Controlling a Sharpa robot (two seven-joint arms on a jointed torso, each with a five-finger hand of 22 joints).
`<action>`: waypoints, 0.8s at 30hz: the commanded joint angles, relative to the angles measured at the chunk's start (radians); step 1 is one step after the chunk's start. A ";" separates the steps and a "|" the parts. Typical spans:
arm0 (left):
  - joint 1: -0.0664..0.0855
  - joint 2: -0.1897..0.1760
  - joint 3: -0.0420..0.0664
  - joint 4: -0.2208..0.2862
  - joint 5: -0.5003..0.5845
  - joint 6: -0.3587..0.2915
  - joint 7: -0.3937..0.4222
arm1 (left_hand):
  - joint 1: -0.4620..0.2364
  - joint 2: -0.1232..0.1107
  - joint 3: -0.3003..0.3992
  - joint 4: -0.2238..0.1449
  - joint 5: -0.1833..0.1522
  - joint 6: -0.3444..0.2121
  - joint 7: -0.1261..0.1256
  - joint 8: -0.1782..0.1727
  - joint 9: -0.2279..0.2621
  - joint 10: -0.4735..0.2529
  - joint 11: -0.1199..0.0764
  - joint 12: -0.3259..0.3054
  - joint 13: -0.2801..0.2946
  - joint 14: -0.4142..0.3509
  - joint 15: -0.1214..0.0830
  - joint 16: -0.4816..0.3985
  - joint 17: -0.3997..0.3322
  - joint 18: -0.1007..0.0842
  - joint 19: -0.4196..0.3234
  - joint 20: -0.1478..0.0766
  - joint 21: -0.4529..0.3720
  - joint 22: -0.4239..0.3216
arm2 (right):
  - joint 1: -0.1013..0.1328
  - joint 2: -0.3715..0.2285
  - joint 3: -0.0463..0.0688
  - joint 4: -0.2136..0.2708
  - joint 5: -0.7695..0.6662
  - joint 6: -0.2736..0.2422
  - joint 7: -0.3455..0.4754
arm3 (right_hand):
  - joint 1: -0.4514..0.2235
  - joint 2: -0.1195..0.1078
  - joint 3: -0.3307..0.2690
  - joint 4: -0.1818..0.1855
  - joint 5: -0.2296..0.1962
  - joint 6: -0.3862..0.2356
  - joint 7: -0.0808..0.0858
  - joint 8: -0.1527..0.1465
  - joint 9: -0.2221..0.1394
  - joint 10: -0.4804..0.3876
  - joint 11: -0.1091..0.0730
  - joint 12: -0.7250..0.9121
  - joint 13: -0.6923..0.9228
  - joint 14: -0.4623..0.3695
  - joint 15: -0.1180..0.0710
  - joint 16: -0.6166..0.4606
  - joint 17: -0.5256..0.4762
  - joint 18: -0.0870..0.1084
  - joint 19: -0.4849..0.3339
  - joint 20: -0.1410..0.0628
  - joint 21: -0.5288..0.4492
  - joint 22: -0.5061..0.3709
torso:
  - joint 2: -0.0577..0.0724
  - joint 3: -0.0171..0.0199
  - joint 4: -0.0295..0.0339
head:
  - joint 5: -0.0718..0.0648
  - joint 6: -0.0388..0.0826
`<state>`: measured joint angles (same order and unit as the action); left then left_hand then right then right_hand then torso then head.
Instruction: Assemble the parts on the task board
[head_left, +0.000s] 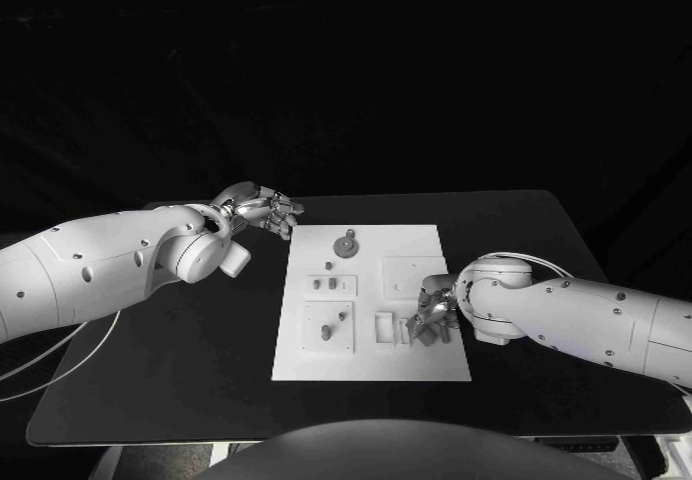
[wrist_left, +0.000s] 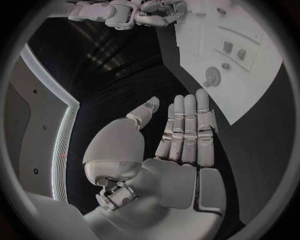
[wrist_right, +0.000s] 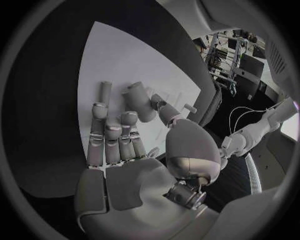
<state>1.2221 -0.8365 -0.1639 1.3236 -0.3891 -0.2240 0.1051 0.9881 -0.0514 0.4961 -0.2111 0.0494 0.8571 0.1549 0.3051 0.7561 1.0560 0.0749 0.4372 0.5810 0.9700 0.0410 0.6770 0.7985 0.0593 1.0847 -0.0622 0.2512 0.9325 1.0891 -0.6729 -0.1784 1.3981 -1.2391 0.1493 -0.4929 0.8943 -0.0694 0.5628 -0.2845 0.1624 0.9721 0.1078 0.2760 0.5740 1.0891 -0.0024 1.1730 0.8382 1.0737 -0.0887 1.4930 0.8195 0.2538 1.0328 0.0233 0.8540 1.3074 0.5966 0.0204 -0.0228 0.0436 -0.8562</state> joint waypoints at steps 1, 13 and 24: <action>0.001 0.000 0.001 0.003 -0.002 0.012 0.004 | -0.009 0.002 0.000 0.006 0.003 -0.004 0.004 0.006 -0.001 -0.006 0.002 -0.003 0.001 -0.008 0.000 0.003 -0.001 0.014 -0.002 0.004 -0.006 0.002 | -0.009 -0.007 -0.008 -0.007 -0.002 0.001 -0.015 | 0.052 0.086 0.019 -0.001 0.003 0.016 -0.001 0.006 0.000 0.013 -0.002 -0.001 -0.002 0.004 -0.004 0.005 0.000 0.008 0.006 0.005 0.007 0.013 | 0.000 0.0007 -0.0001 | -0.001 0.000; 0.001 0.000 0.001 0.002 -0.005 0.019 -0.004 | -0.011 0.000 -0.001 0.010 0.003 -0.006 0.004 0.006 -0.003 -0.008 0.002 -0.005 0.001 -0.010 0.001 0.003 -0.002 0.014 -0.004 0.005 -0.008 0.002 | 0.024 -0.041 -0.008 0.026 0.165 -0.019 -0.012 | -0.030 0.085 0.040 0.026 0.004 0.043 -0.010 0.010 -0.001 0.029 -0.011 -0.006 -0.004 0.015 -0.003 0.006 -0.001 0.008 0.016 0.002 0.011 0.013 | 0.000 -0.0004 -0.0006 | -0.002 -0.001; 0.001 0.000 0.001 0.004 -0.011 0.028 -0.013 | -0.012 -0.001 -0.001 0.013 0.003 -0.007 0.005 0.006 -0.004 -0.010 0.003 -0.006 0.001 -0.012 0.002 0.002 -0.002 0.014 -0.006 0.006 -0.009 0.002 | 0.074 -0.045 -0.007 0.048 0.323 -0.039 -0.011 | -0.125 0.081 0.045 0.090 -0.003 0.057 -0.014 0.006 -0.008 0.032 -0.015 -0.009 -0.001 0.016 -0.005 0.006 0.000 0.008 0.016 -0.002 0.011 0.013 | 0.000 -0.0006 -0.0010 | -0.005 0.000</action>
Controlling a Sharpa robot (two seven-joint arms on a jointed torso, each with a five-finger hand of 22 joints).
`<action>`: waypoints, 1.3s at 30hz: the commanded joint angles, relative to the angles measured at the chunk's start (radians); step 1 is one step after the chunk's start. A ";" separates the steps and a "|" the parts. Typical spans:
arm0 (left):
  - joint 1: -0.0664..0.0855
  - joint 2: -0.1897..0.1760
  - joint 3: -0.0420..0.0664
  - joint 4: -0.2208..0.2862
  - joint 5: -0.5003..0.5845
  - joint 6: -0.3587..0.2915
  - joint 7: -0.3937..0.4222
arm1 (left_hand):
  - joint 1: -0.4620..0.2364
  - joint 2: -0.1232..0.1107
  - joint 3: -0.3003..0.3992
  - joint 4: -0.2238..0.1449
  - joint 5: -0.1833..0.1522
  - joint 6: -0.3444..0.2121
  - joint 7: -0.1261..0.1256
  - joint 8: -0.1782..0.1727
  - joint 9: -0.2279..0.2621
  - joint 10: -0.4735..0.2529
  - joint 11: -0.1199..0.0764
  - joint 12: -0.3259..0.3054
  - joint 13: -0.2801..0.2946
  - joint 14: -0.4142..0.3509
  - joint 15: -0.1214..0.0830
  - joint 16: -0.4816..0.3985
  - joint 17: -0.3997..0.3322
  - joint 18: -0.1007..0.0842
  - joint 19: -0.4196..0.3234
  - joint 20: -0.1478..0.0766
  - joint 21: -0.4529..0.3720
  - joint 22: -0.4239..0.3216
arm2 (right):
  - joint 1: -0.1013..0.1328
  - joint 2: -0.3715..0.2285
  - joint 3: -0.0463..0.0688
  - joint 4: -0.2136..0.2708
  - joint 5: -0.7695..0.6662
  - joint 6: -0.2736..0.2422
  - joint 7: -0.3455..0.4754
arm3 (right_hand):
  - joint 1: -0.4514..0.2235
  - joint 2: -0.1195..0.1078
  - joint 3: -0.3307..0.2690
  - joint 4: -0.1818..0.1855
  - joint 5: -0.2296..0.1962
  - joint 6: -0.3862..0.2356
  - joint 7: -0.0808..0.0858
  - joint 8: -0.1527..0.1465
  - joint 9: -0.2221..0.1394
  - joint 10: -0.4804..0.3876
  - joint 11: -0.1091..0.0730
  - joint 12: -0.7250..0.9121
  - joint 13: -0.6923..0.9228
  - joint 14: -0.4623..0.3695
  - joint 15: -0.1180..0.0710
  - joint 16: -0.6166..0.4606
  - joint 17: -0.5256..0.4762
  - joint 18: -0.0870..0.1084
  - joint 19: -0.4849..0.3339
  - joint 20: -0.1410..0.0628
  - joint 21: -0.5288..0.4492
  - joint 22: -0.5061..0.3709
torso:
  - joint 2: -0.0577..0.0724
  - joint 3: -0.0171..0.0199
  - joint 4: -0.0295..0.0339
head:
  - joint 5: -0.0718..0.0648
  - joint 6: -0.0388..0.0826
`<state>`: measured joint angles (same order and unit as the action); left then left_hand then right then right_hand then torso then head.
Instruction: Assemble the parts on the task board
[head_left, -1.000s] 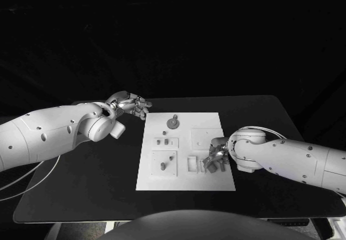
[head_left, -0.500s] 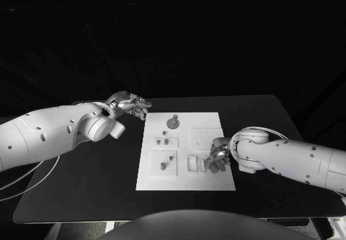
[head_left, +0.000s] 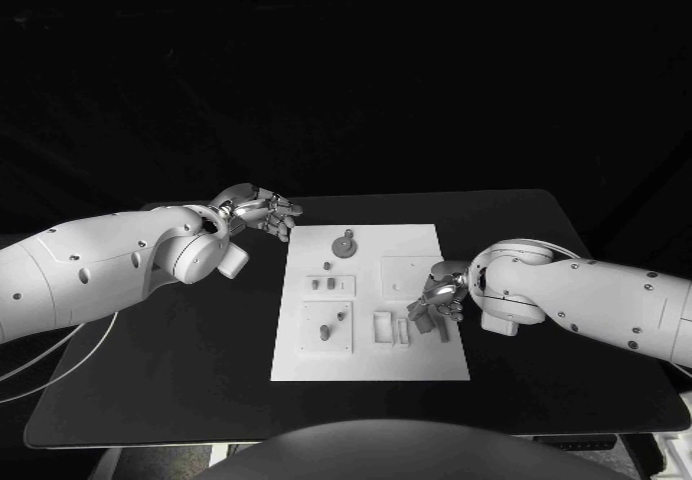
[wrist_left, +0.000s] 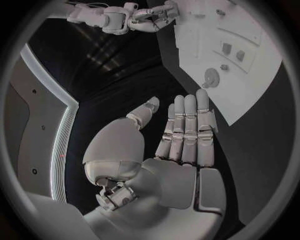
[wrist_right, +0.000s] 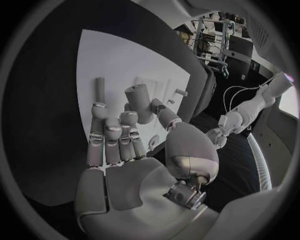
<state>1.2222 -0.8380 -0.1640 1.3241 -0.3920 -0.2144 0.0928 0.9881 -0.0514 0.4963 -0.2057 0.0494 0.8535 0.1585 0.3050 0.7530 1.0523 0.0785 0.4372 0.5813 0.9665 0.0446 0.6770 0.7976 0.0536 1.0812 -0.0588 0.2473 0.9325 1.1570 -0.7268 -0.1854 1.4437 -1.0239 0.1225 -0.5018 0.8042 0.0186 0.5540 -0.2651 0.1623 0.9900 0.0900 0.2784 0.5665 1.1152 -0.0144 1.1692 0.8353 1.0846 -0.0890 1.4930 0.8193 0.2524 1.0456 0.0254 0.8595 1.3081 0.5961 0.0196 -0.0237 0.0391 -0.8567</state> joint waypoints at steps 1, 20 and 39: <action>0.001 0.002 0.001 0.003 -0.009 0.018 0.000 | -0.012 -0.001 -0.001 0.008 0.003 -0.004 0.001 0.007 -0.001 -0.007 0.000 -0.006 0.001 -0.009 -0.002 0.002 -0.002 0.020 -0.002 0.002 -0.005 0.002 | 0.007 0.014 0.000 0.000 0.122 -0.010 -0.002 | -0.046 -0.005 0.053 0.076 -0.003 0.041 0.003 0.004 -0.001 0.006 -0.003 -0.006 0.003 0.005 -0.004 0.007 0.001 0.009 0.002 -0.004 0.006 0.012 | 0.000 0.0003 0.0003 | -0.001 0.001; 0.002 0.006 0.001 0.005 -0.009 0.015 -0.004 | -0.009 -0.005 0.000 0.008 0.003 -0.005 0.002 0.007 -0.002 -0.008 0.000 -0.007 0.001 -0.011 -0.001 0.003 -0.002 0.020 -0.004 0.003 -0.007 0.002 | 0.017 0.119 -0.036 -0.054 0.228 0.000 -0.026 | -0.125 0.012 0.051 0.103 -0.001 0.048 0.001 0.002 -0.006 0.003 -0.006 -0.005 0.010 0.000 -0.005 0.011 0.005 0.009 -0.004 -0.008 0.008 0.016 | 0.000 -0.0005 0.0016 | -0.005 -0.003; 0.002 0.005 0.001 0.005 -0.009 0.016 -0.006 | -0.009 -0.006 0.000 0.011 0.003 -0.006 0.002 0.008 -0.003 -0.009 0.001 -0.007 0.001 -0.012 0.000 0.003 -0.002 0.020 -0.004 0.003 -0.008 0.003 | 0.017 0.141 -0.049 -0.074 0.068 -0.016 -0.034 | -0.142 -0.027 0.061 0.079 -0.014 0.048 0.002 -0.001 -0.008 0.001 -0.005 -0.007 0.014 -0.002 -0.008 0.010 0.006 0.009 -0.003 -0.010 0.012 0.015 | 0.001 0.0028 0.0005 | -0.002 -0.009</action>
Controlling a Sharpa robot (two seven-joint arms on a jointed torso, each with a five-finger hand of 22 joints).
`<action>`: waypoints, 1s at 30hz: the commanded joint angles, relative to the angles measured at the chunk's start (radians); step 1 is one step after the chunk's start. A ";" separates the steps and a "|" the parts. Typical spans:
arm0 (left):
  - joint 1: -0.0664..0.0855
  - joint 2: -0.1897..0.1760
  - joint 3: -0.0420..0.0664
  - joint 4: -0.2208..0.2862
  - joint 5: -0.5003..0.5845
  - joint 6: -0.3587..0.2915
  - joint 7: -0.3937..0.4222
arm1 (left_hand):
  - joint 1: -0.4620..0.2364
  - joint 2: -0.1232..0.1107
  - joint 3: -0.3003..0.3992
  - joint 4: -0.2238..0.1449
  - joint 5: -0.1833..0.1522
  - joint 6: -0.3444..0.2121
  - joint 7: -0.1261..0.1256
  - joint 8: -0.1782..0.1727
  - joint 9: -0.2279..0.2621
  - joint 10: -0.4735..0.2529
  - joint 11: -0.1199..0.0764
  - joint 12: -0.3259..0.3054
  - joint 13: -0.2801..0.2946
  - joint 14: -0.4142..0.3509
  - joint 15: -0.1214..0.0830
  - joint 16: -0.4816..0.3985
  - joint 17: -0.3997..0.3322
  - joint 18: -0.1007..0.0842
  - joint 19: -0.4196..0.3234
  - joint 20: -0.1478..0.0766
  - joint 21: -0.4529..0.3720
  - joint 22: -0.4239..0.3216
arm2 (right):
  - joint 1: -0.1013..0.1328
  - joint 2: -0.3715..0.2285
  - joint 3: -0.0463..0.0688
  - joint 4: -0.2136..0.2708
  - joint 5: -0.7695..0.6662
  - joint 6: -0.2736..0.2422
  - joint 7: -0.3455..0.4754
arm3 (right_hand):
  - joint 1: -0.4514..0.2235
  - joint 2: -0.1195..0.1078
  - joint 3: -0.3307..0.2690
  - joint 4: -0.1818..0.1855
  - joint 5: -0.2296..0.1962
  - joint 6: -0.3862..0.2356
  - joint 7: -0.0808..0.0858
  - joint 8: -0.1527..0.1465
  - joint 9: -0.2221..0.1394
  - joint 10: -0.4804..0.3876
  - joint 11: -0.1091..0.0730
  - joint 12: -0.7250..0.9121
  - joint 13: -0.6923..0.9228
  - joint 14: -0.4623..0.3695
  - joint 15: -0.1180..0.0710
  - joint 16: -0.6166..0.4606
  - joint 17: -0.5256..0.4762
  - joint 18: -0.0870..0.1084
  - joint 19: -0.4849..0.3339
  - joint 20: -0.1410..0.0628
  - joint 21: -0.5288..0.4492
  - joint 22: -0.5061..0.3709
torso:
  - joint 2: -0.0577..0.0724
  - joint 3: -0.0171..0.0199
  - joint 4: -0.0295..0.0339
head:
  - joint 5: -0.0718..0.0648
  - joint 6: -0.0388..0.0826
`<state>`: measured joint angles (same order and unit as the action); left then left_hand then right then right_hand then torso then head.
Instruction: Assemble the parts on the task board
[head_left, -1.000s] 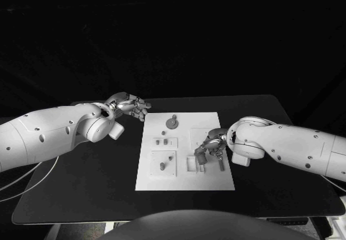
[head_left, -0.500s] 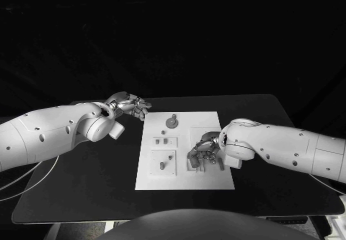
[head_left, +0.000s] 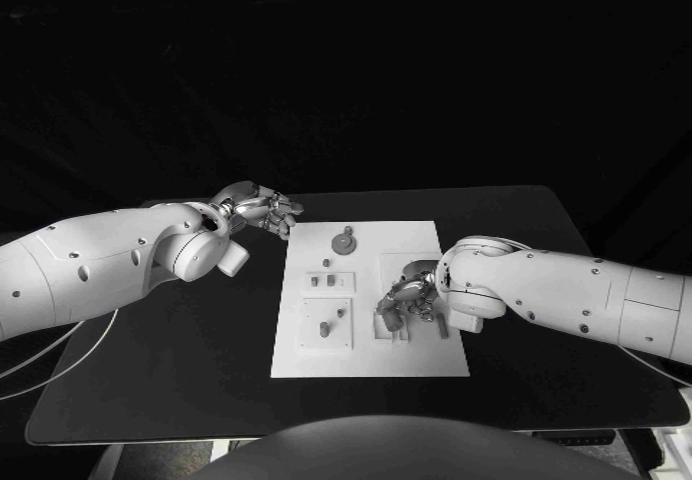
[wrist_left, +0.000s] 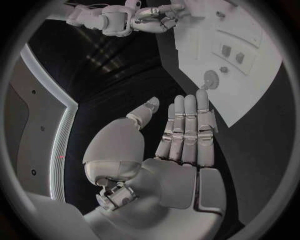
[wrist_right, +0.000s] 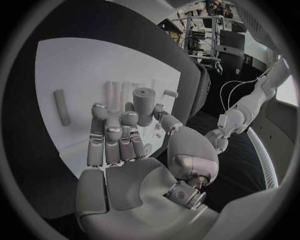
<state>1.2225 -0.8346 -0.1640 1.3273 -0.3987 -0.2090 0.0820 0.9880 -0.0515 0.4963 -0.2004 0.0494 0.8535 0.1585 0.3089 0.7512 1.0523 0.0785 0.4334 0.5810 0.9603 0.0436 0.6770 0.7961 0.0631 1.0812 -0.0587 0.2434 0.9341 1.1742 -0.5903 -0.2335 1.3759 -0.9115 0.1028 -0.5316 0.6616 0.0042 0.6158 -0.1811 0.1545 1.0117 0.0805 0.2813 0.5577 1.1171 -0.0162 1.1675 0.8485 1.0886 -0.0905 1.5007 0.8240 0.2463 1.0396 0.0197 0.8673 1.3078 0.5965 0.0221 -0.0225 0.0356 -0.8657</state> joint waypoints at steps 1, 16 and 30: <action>0.001 0.001 0.001 0.002 -0.002 0.010 0.005 | -0.009 -0.006 0.000 0.006 0.003 -0.006 0.002 0.005 -0.002 -0.009 0.001 -0.004 0.001 -0.006 0.001 0.003 -0.001 0.010 -0.004 0.003 -0.004 0.001 | 0.000 0.006 -0.001 -0.009 -0.044 0.005 -0.005 | -0.004 -0.016 -0.001 -0.002 -0.009 0.026 0.011 -0.004 0.000 0.000 -0.003 -0.006 0.001 -0.007 -0.007 0.002 0.001 0.015 0.003 -0.005 0.004 0.015 | 0.000 0.0000 -0.0011 | 0.002 0.000; 0.001 0.002 0.000 0.001 -0.002 0.012 0.003 | -0.009 -0.006 0.000 0.008 0.003 -0.006 0.002 0.005 -0.002 -0.009 0.001 -0.004 0.002 -0.007 0.001 0.003 -0.001 0.010 -0.004 0.004 -0.004 0.002 | -0.003 0.021 -0.008 -0.027 -0.045 0.053 -0.008 | -0.024 -0.045 0.012 0.016 -0.058 0.021 0.013 -0.008 -0.002 -0.005 -0.001 -0.012 0.003 -0.011 -0.013 -0.002 0.000 0.015 0.001 -0.006 0.002 0.013 | 0.000 -0.0016 -0.0002 | 0.004 -0.007; 0.001 0.000 0.000 0.003 -0.003 0.012 0.002 | -0.009 -0.007 0.000 0.009 0.003 -0.007 0.002 0.006 -0.003 -0.010 0.001 -0.004 0.002 -0.007 0.001 0.004 -0.001 0.011 -0.005 0.004 -0.005 0.002 | -0.007 0.028 -0.012 -0.035 -0.055 0.055 -0.012 | -0.038 -0.063 0.015 0.030 -0.084 0.018 0.015 -0.010 -0.003 -0.009 0.000 -0.014 0.005 -0.014 -0.014 -0.002 0.001 0.015 -0.001 -0.006 0.001 0.012 | 0.000 -0.0020 0.0002 | 0.008 -0.007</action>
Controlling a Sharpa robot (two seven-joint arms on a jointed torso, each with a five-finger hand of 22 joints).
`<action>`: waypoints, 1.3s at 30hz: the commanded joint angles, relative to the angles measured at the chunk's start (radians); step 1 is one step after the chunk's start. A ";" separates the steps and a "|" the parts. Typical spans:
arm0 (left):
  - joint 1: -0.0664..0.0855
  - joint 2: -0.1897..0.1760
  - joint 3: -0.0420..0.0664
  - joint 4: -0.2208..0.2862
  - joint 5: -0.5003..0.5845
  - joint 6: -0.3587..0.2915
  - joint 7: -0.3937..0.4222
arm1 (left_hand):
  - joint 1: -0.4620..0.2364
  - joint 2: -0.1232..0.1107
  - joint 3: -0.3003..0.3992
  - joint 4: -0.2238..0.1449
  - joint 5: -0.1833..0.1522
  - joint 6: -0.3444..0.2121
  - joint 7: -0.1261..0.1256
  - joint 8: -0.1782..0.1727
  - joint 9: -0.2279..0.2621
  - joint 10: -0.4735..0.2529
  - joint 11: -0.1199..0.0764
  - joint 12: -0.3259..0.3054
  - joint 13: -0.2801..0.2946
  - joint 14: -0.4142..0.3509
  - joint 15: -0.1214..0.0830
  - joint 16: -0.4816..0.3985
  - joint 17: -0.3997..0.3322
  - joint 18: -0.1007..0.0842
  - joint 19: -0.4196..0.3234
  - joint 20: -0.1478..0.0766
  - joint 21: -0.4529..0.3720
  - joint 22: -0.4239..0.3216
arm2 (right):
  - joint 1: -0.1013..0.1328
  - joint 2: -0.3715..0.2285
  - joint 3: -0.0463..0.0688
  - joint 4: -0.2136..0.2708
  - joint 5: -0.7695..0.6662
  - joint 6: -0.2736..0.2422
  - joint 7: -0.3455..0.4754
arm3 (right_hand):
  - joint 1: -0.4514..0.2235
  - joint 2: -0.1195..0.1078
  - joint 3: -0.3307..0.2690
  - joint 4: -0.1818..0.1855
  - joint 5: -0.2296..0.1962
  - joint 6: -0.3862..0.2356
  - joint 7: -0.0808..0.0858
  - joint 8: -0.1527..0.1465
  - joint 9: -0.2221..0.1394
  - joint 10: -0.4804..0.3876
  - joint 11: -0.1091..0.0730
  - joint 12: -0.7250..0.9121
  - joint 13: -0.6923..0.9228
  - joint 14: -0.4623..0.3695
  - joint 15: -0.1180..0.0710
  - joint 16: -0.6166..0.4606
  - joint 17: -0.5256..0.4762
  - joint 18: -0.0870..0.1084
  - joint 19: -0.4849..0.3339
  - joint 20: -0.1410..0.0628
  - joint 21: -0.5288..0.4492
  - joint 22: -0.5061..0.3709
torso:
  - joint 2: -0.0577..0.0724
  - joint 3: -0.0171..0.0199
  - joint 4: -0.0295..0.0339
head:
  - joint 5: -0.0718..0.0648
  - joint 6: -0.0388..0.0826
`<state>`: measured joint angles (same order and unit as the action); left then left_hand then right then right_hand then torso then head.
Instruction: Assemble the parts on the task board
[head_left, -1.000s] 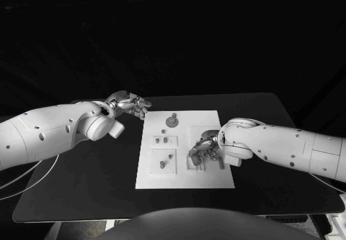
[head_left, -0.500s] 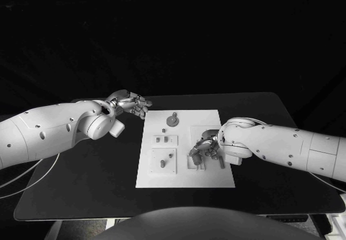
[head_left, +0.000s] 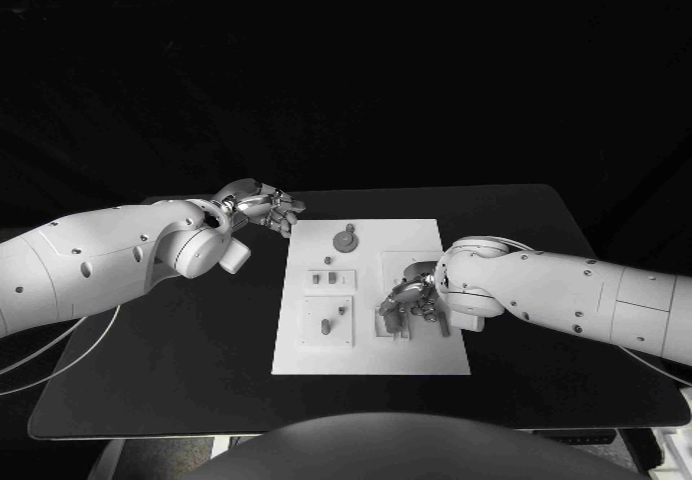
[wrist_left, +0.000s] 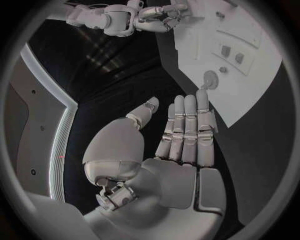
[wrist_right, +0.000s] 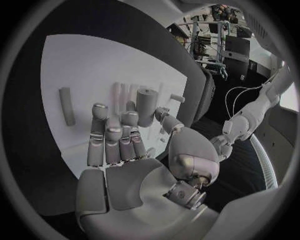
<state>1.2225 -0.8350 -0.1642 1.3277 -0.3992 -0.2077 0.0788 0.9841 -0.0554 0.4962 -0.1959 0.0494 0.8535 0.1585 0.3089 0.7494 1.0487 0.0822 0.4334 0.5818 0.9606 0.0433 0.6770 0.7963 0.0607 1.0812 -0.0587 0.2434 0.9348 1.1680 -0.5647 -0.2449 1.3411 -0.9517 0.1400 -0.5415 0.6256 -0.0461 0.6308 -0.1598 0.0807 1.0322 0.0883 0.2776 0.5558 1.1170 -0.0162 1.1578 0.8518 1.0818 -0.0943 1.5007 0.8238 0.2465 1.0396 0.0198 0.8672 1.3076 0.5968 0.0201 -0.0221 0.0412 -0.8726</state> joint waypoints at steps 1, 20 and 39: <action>0.001 0.001 0.001 0.003 -0.002 0.011 0.005 | -0.005 -0.003 0.000 0.005 0.003 -0.007 0.002 0.006 -0.001 -0.006 -0.003 -0.004 0.001 -0.007 0.001 0.004 -0.002 0.013 -0.005 0.004 -0.005 0.001 | -0.001 0.003 0.000 -0.001 -0.015 0.017 -0.002 | -0.004 -0.016 0.000 0.011 -0.022 -0.003 0.007 -0.006 -0.001 -0.009 0.000 -0.004 0.002 -0.008 -0.010 -0.002 0.001 0.015 -0.002 -0.006 0.001 0.013 | 0.000 0.0001 -0.0003 | 0.002 0.000; 0.001 0.000 0.001 0.003 -0.003 0.011 0.004 | -0.004 -0.004 0.000 0.006 0.003 -0.007 0.002 0.006 -0.002 -0.006 -0.002 -0.004 0.001 -0.008 0.002 0.004 -0.002 0.013 -0.005 0.004 -0.005 0.002 | -0.002 0.006 -0.001 0.002 -0.014 0.013 0.006 | -0.020 -0.046 -0.003 0.031 -0.031 -0.005 0.007 -0.006 0.001 -0.009 0.000 -0.005 0.004 -0.009 -0.013 -0.002 0.001 0.015 -0.001 -0.008 0.001 0.012 | 0.000 0.0013 -0.0012 | 0.004 0.000; 0.001 0.000 0.001 0.003 -0.006 0.014 0.001 | -0.003 -0.004 0.001 0.007 0.003 -0.008 0.002 0.007 -0.003 -0.006 -0.002 -0.004 0.002 -0.008 0.002 0.005 -0.002 0.014 -0.005 0.004 -0.005 0.002 | -0.003 0.007 -0.001 0.005 -0.017 0.024 0.016 | 0.000 -0.022 0.003 0.019 -0.030 -0.009 0.008 -0.005 0.005 -0.010 0.001 -0.005 0.006 -0.010 -0.013 -0.001 0.002 0.015 -0.002 -0.009 0.003 0.013 | 0.000 0.0006 -0.0004 | 0.005 0.000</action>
<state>1.2225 -0.8359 -0.1643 1.3282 -0.4012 -0.2059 0.0753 0.9842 -0.0553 0.4962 -0.1960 0.0494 0.8535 0.1585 0.3129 0.7477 1.0487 0.0821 0.4335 0.5823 0.9607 0.0432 0.6770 0.7955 0.0535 1.0812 -0.0587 0.2435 0.9363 1.1662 -0.5584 -0.2456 1.3460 -0.9575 0.1538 -0.5382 0.6244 -0.0737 0.6313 -0.1357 0.0543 1.0281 0.0908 0.2777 0.5595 1.1132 -0.0125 1.1578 0.8562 1.0752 -0.1019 1.5006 0.8247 0.2472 1.0358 0.0162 0.8672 1.3074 0.5967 0.0206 -0.0225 0.0463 -0.8726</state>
